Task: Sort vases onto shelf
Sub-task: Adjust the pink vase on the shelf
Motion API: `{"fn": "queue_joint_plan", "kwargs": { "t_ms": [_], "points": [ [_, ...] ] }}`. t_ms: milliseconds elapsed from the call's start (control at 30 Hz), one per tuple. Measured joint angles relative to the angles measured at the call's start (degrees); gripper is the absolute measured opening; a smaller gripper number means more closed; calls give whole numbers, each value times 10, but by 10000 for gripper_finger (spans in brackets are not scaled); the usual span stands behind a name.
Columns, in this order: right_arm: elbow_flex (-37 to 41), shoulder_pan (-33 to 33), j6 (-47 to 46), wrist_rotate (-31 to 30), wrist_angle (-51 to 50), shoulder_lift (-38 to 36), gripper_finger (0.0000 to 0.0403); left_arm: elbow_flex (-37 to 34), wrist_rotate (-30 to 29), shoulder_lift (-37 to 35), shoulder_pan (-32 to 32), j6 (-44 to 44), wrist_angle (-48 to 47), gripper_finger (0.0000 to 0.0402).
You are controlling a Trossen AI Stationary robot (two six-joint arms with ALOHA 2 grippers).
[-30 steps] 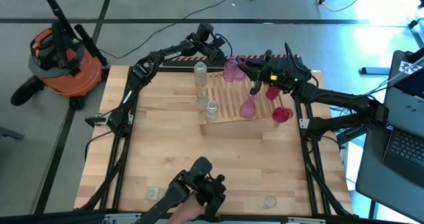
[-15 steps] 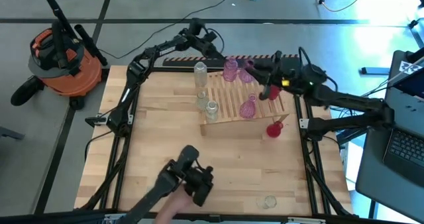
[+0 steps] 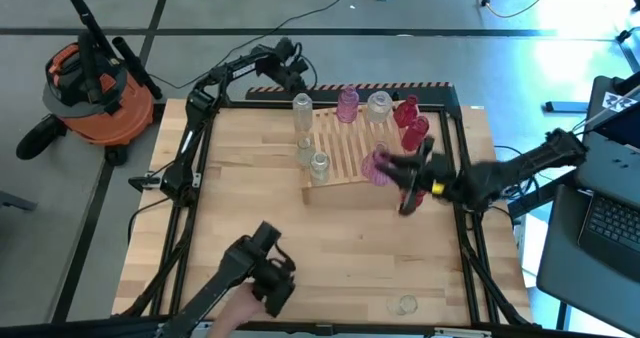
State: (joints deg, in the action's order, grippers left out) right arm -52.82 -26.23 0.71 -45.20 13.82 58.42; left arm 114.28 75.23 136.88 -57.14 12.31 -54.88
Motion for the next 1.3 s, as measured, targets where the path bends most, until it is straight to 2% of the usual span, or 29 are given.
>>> {"fn": "queue_joint_plan", "kwargs": {
  "t_ms": [167, 267, 367, 533, 633, 767, 967, 1000, 1100, 1200, 1300],
  "points": [
    [0, -103, -20, -114, 75, 57, 34, 0, -40, 0, -1, 236, -250, 0],
    [0, -155, -51, -178, 95, 95, 32, -10, -41, -3, -4, 332, -338, 0],
    [0, -200, -112, -241, 91, 134, 32, -48, -5, -19, -8, 363, -348, 0],
    [0, -251, -219, -317, 72, 200, 32, -100, -9, -26, 6, 374, -351, 0],
    [0, -266, -326, -342, 9, 237, 32, -128, 1, -25, 22, 388, -343, 0],
    [0, -279, -509, -343, -119, 282, 32, -150, -7, -25, 36, 373, -295, 0],
    [0, -294, -776, -340, -323, 347, 32, -147, -98, -24, 26, 225, -159, 0],
    [4, -295, -800, -334, -334, 359, 32, -145, -114, -24, 22, 193, -135, 0],
    [41, -289, -802, -314, -248, 383, 32, -130, -149, -24, 11, 113, -74, 0],
    [85, -288, -800, -349, -169, 403, 32, -101, -163, -24, 5, 71, -45, 0],
    [126, -288, -800, -360, -131, 409, 32, -55, -165, -24, 2, 58, -33, 0]
  ]
}}
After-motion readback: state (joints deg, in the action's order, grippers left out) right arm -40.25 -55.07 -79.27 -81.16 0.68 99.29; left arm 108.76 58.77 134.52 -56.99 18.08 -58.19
